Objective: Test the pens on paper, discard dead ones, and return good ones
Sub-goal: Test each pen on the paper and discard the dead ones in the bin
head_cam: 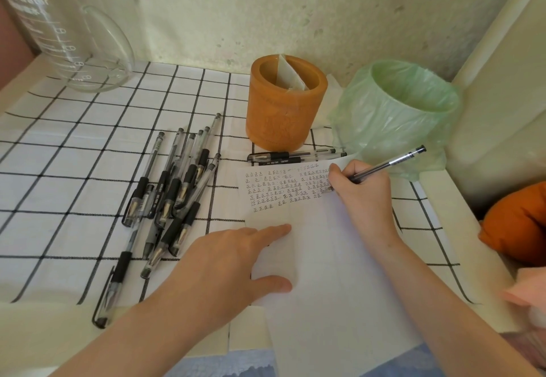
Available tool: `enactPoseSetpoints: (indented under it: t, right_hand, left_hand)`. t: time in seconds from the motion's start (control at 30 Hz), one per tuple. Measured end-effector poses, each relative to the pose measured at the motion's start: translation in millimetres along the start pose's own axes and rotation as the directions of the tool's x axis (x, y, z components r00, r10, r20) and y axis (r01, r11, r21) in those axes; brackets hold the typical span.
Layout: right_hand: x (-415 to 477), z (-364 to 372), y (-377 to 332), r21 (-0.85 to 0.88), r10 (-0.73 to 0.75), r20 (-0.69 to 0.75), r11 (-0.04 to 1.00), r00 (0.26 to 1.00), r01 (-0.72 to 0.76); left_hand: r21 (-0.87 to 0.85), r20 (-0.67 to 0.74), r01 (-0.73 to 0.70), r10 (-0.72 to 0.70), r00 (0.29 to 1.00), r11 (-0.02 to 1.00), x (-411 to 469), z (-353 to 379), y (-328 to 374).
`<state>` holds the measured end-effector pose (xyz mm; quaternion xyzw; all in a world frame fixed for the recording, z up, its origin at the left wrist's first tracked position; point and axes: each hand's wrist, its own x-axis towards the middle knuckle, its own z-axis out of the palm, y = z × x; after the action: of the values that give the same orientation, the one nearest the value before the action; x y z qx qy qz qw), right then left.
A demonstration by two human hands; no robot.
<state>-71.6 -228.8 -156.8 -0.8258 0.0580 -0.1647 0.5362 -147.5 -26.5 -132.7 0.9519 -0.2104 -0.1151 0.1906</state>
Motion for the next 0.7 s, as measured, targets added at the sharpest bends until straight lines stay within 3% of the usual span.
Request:
enactPoseSetpoints:
  t: [0.7]
  right_hand:
    - [0.3, 1.8, 0.9, -0.043, -0.013, -0.016, 0.999, 1.0, 0.012]
  left_hand:
    - [-0.014, 0.006, 0.003, -0.003, 1.0, 1.0, 0.8, -0.6, 0.1]
